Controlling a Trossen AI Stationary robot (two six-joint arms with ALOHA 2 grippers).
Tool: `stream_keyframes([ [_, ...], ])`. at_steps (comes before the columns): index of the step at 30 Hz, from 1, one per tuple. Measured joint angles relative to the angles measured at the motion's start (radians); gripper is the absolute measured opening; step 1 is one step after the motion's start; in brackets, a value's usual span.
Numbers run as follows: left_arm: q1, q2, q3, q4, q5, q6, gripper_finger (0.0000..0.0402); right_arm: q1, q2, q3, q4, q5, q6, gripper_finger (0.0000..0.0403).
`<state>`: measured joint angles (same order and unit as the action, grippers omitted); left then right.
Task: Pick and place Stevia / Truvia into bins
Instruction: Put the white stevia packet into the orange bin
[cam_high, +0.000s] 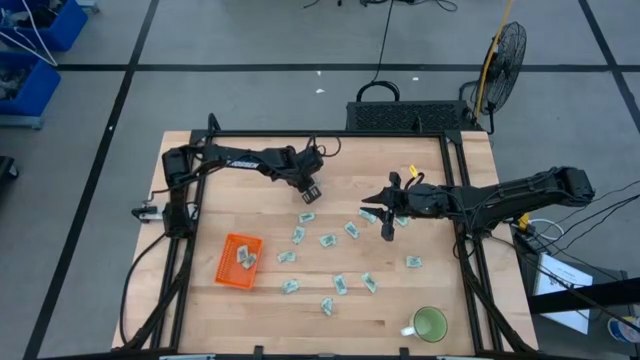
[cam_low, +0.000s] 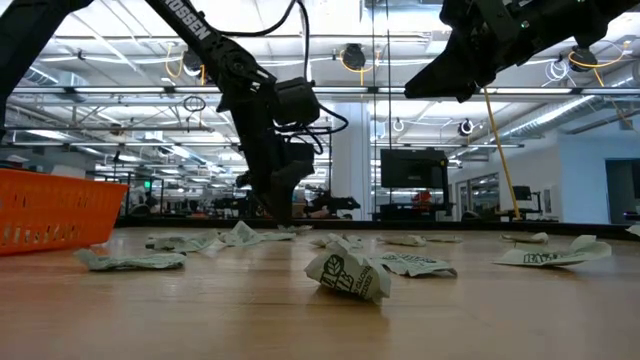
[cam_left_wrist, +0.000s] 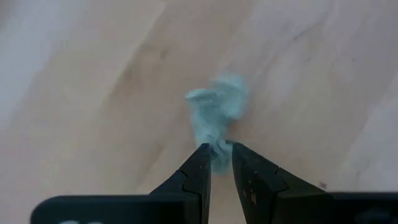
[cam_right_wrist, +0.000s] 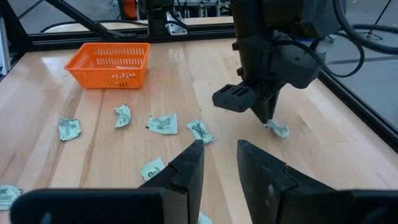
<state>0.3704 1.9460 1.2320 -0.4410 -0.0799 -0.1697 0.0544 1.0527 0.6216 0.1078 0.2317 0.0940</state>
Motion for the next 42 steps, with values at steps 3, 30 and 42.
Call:
stream_keyframes([
  [3,0.005,0.018,0.0,-0.008,0.001,-0.018,0.0071,0.0,0.0,0.0,0.0,0.0,0.0,0.0089],
  [30,-0.27,-0.53,0.001,-0.699,-0.182,-0.317,0.0002,0.0,0.0,0.0,-0.016,0.0,-0.024,0.0089],
  [42,-0.702,-0.52,-0.09,-0.908,0.11,-0.721,0.0004,0.0,0.0,-0.05,0.004,0.0,0.047,0.0089],
])
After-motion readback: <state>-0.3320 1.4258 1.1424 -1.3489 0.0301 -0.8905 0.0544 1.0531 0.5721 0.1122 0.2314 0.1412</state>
